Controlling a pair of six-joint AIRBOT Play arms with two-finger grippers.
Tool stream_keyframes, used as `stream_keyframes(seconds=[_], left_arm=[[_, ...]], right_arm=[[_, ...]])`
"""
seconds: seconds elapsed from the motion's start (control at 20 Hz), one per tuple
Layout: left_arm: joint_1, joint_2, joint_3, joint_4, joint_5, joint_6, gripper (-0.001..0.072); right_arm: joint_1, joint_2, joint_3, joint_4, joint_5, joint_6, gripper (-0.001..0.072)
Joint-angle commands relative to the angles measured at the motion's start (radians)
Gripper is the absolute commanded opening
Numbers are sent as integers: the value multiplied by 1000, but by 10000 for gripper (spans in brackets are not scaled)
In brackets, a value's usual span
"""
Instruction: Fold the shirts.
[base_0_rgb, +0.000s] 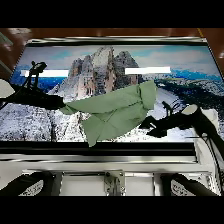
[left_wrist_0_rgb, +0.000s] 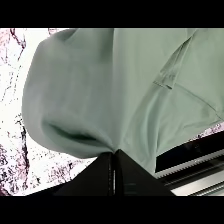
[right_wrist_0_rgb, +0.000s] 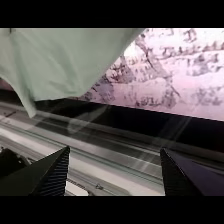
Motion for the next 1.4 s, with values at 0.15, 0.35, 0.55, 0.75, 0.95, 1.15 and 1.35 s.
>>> stream_keyframes(seconds=[0.15, 0.35, 0.55, 0.75, 0.95, 1.15, 1.35], left_arm=[[-1, 16, 3, -11, 42, 18, 43], [-1, 17, 3, -13, 60, 40, 44], [-1, 17, 3, -19, 63, 40, 44], [-1, 18, 3, -28, 64, 40, 44], [-1, 24, 3, -34, 64, 40, 44], [-1, 35, 3, -34, 64, 40, 44], [1, 54, 7, -26, 79, 60, 43]], right_arm=[[294, -2, -100, 64, -380, 220, 699], [385, -67, -100, 180, -493, 245, 699], [426, -99, -100, 236, -554, 246, 697], [426, -100, -100, 238, -614, 291, 563], [426, -115, -100, 241, -613, 319, 559], [425, -137, -97, 288, -602, 319, 164], [422, -95, -4, 285, -560, 159, 50]])
